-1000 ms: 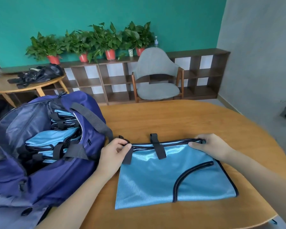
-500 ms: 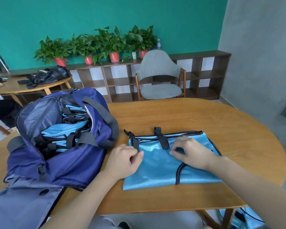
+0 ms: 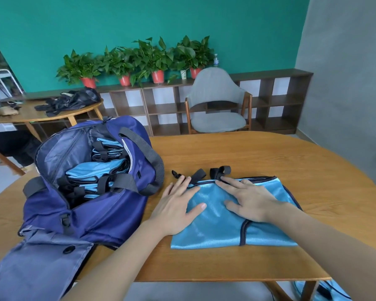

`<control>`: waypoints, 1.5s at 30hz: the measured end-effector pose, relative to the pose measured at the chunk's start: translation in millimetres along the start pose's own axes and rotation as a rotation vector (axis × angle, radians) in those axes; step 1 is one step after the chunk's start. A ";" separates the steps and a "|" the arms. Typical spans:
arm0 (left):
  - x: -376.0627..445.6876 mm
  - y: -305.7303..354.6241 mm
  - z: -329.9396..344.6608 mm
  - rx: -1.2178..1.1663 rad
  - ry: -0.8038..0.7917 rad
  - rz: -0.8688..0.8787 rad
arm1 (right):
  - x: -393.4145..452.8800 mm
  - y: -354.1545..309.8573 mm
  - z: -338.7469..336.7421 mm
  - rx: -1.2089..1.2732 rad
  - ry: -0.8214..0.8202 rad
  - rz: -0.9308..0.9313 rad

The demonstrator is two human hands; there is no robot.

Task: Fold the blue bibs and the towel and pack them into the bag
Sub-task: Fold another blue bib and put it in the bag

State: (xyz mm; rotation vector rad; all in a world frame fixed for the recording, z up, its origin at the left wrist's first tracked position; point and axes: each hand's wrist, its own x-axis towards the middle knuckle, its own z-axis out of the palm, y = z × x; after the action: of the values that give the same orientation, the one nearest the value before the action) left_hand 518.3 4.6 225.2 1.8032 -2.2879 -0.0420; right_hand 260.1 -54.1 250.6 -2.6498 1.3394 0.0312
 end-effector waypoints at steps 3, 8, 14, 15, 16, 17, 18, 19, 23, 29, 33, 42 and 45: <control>-0.9 2.5 -1.9 0.034 0.016 -0.048 | 5.5 -3.7 -3.3 -0.066 0.013 0.009; -5.0 3.2 -2.8 0.117 0.197 0.079 | 10.6 -6.4 -2.8 -0.119 0.021 0.018; 3.4 3.9 -6.7 0.142 0.027 0.099 | 10.6 -12.8 -0.1 -0.176 0.011 0.052; 6.7 3.5 -9.7 0.169 -0.004 0.109 | 11.0 -15.7 1.4 -0.189 0.005 0.079; 11.0 2.9 -13.4 0.193 -0.028 0.113 | 11.8 -18.6 3.4 -0.191 0.007 0.116; 16.0 2.7 -16.9 0.202 -0.046 0.105 | 13.1 -21.9 5.4 -0.191 0.019 0.163; 21.1 3.5 -20.6 0.190 -0.054 0.086 | 14.2 -25.9 6.9 -0.188 0.039 0.222; 25.9 5.3 -23.8 0.157 -0.051 0.058 | 15.8 -29.7 8.9 -0.179 0.057 0.290; 34.6 24.3 -30.9 -0.003 0.013 -0.014 | 20.1 -36.6 6.9 -0.115 0.058 0.585; 21.6 43.8 -15.0 -0.052 0.003 -0.113 | 3.1 -32.9 -8.1 -0.384 0.284 0.400; 12.8 53.2 1.5 -0.021 -0.048 -0.155 | 4.5 -0.6 7.3 -0.272 0.420 -0.108; 45.0 15.2 0.2 0.126 0.089 -0.088 | 2.9 -19.6 25.4 0.023 0.211 0.382; 51.3 11.2 3.8 -0.038 0.189 -0.099 | 6.8 -30.5 27.4 0.062 0.193 0.560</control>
State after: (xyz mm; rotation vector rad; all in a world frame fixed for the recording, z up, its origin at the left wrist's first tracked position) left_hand 495.7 -42.5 231.5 1.8175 -2.0551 0.0653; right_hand 290.2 -37.4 227.4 -2.1877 2.0645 -0.1947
